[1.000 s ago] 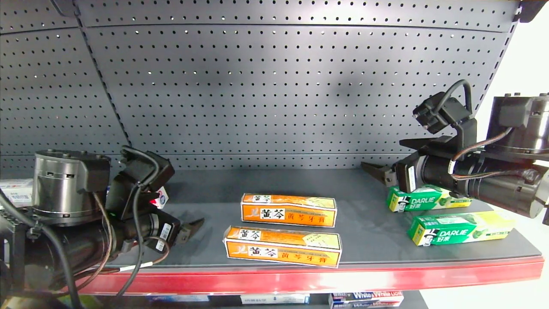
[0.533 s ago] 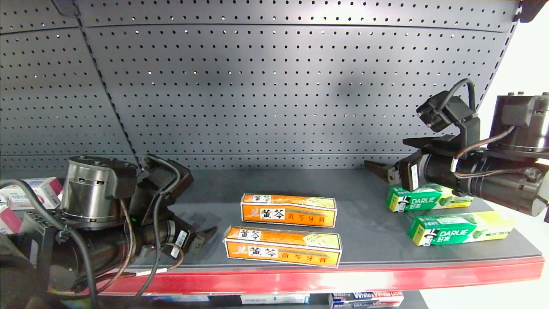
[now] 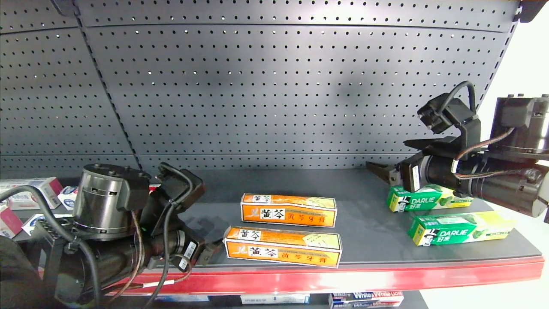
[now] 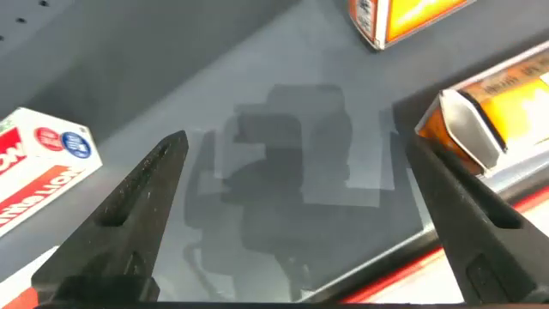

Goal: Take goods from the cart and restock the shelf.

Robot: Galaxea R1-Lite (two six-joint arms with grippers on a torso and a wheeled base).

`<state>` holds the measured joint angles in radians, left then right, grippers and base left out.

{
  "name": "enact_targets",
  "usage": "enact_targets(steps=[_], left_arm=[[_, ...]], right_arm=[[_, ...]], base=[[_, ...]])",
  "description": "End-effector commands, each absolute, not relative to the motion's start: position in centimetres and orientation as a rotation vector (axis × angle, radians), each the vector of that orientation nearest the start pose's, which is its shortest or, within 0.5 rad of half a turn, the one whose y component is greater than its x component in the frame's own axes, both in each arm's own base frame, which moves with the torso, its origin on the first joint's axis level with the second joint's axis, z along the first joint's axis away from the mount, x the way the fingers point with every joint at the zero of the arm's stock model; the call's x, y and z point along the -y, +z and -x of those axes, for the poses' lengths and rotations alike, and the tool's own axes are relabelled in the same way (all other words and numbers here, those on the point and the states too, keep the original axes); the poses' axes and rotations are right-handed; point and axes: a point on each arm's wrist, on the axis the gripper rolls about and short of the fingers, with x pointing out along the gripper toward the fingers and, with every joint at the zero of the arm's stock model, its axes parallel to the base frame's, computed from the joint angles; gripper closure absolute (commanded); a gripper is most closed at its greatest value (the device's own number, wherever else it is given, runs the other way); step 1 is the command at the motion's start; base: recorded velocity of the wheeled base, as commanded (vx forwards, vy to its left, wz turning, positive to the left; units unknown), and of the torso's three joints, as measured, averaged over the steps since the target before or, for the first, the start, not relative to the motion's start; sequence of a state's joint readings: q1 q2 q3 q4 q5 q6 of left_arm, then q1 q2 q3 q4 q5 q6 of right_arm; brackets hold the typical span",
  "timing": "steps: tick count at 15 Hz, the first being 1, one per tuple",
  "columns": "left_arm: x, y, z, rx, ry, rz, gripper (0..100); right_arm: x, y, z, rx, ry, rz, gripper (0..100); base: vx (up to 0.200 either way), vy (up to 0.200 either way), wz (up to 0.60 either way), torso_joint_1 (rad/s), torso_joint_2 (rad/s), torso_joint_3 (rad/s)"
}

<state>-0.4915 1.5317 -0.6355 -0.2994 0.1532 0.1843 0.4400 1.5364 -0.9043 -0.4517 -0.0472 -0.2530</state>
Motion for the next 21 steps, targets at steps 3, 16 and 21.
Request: enact_targets(steps=[3, 16, 21], left_arm=[[11.4, 15.2, -20.8, -0.538, -0.402, -0.371, 0], [10.4, 16.5, -21.7, -0.499, -0.337, -0.318, 0], [9.8, 18.1, -24.8, -0.454, -0.264, -0.285, 0]], right_arm=[[-11.7, 23.8, -25.1, -0.130, 0.414, 0.296, 0], [-12.4, 22.3, -25.0, -0.175, 0.465, 0.312, 0], [-12.9, 21.0, -24.3, -0.215, 0.497, 0.328, 0]], base=[[0.000, 0.000, 0.00, 0.000, 0.00, 0.000], [0.000, 0.000, 0.00, 0.000, 0.00, 0.000], [0.000, 0.000, 0.00, 0.000, 0.00, 0.000]])
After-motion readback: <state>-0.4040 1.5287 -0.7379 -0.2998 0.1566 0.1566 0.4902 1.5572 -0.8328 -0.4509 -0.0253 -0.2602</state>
